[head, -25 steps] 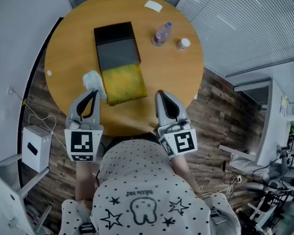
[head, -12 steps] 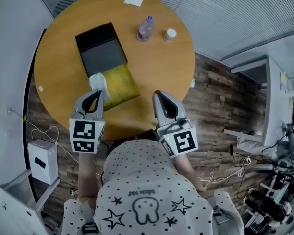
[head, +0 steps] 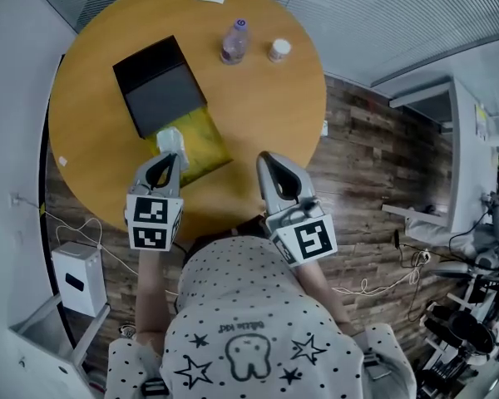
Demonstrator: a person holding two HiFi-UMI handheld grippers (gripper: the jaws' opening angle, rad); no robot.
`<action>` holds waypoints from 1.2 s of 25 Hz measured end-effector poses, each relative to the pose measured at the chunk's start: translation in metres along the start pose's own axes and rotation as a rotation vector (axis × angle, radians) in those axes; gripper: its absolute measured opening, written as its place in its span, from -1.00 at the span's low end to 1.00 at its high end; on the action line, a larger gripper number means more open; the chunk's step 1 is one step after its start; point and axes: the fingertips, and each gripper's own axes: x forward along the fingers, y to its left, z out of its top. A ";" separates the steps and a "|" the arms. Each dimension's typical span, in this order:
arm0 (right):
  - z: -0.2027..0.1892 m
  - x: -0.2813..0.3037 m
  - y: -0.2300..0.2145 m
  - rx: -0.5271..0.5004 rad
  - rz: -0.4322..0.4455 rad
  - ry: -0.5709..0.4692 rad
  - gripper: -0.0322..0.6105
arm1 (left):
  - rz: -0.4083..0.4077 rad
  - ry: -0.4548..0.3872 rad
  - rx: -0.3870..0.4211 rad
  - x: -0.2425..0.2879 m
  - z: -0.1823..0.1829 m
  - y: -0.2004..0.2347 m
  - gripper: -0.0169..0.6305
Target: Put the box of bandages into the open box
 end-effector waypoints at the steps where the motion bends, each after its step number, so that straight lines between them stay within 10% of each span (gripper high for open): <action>1: -0.001 0.000 0.000 0.002 -0.001 0.003 -0.89 | -0.005 0.007 -0.002 0.002 -0.002 0.000 -0.91; 30: -0.034 0.035 -0.021 0.032 -0.077 0.125 -0.89 | -0.110 0.220 -0.071 0.101 -0.078 0.006 -0.91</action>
